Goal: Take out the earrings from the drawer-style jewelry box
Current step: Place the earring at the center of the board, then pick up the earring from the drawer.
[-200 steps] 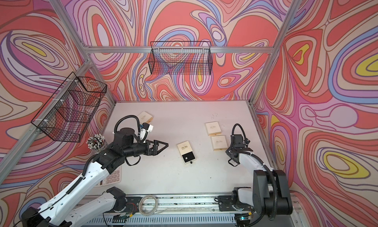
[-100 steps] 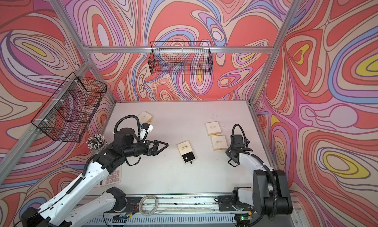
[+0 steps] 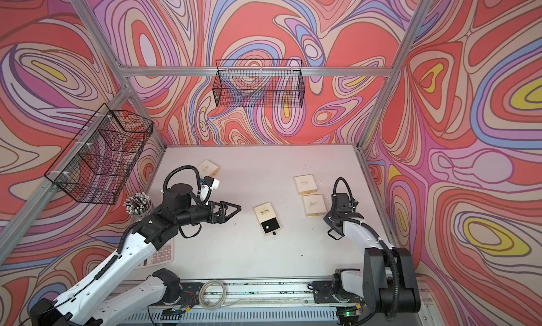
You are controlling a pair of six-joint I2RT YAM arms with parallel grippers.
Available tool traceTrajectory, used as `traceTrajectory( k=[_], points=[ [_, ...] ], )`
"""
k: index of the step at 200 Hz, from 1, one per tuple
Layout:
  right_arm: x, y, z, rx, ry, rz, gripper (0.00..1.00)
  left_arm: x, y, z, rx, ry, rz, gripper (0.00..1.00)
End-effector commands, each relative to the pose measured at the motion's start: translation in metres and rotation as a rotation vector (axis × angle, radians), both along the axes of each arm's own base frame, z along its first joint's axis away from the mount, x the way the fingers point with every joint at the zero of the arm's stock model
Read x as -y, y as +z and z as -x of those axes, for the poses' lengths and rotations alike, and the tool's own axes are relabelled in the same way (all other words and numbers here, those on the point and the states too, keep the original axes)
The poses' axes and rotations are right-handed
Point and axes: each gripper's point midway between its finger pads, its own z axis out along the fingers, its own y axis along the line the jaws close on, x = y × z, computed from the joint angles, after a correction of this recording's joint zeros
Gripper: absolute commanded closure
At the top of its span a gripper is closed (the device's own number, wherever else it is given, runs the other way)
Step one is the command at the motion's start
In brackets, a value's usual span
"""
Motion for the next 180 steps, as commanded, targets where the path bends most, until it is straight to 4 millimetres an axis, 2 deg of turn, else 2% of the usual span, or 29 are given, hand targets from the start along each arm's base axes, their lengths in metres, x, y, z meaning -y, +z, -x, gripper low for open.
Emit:
traceTrajectory(
  k=[1, 42, 73, 89, 108, 136, 166, 180],
  points=[
    [0.001, 0.020, -0.006, 0.039, 0.020, 0.008, 0.63, -0.001, 0.003, 0.002, 0.015, -0.006, 0.015, 0.00],
    [-0.008, 0.064, -0.014, 0.127, 0.112, 0.002, 0.57, 0.000, 0.005, 0.003, 0.017, -0.011, 0.020, 0.00],
    [-0.028, 0.102, -0.017, 0.223, 0.209, -0.023, 0.48, 0.005, 0.011, 0.010, 0.016, -0.059, 0.048, 0.00],
    [-0.045, 0.122, -0.018, 0.268, 0.268, -0.024, 0.43, 0.009, 0.014, 0.016, 0.000, -0.095, 0.073, 0.00],
    [-0.073, 0.138, -0.018, 0.293, 0.354, -0.025, 0.39, 0.011, 0.004, 0.025, -0.062, -0.122, 0.077, 0.00],
    [-0.130, 0.151, -0.013, 0.326, 0.497, -0.033, 0.36, 0.010, -0.007, 0.041, -0.101, -0.164, 0.089, 0.00],
    [-0.197, 0.143, -0.003, 0.307, 0.668, -0.048, 0.37, 0.004, -0.012, 0.053, -0.065, -0.161, 0.130, 0.00],
    [-0.222, 0.134, 0.005, 0.280, 0.730, -0.016, 0.39, 0.004, -0.001, 0.056, 0.018, -0.168, 0.180, 0.00]
  ],
)
